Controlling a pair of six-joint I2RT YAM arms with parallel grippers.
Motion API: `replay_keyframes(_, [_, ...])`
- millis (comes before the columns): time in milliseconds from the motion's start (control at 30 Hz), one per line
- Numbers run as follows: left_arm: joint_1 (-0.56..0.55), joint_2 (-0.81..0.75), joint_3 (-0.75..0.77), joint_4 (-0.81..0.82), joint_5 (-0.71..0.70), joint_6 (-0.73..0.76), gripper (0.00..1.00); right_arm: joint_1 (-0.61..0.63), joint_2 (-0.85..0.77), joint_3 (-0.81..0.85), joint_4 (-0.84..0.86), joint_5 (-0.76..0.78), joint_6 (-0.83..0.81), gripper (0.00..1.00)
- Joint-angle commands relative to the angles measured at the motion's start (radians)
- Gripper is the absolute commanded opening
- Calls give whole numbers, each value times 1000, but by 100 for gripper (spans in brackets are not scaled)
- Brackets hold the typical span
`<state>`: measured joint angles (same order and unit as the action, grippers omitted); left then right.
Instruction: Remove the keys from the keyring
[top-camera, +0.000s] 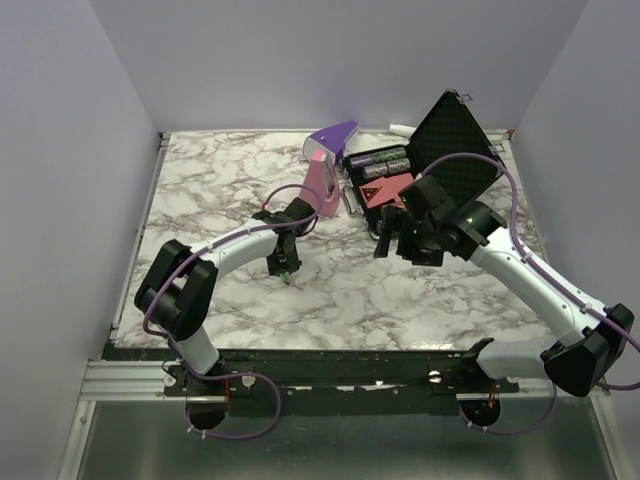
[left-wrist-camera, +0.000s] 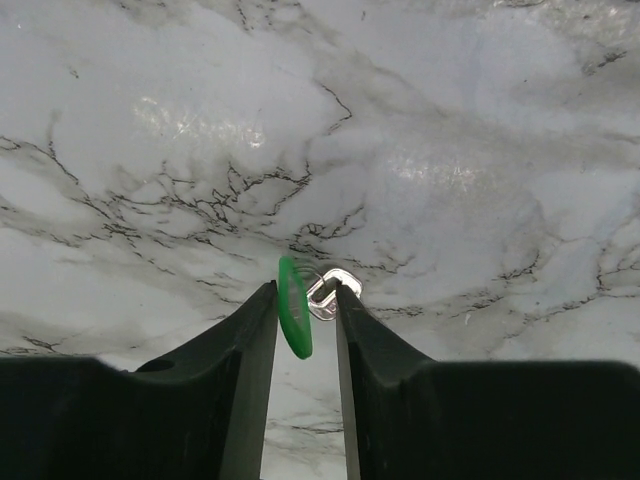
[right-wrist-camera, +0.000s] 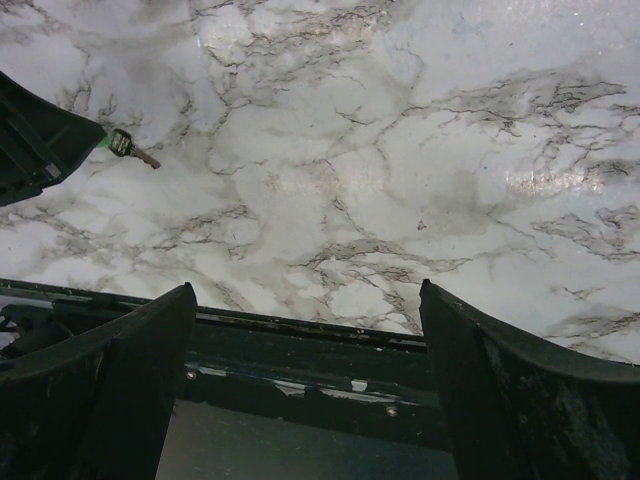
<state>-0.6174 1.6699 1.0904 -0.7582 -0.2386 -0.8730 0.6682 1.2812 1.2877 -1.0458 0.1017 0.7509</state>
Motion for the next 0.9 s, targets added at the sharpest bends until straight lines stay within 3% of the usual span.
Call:
replay_keyframes(0, [-5,2,-35,19,-1,8,36,4,-13,1,-16,23,-10,100])
replay_keyframes(333, [-5,2,-46,20,-13,14,25,4,-14,2,-17,29,-13,100])
replay_keyframes(633, [-5,1,-47,19,-15,28,0,5,-14,2,-16,32,-12,100])
replay_keyframes(867, [-5,-67,-37,13,36,46,0,4,-16,1,1,6,-15,100])
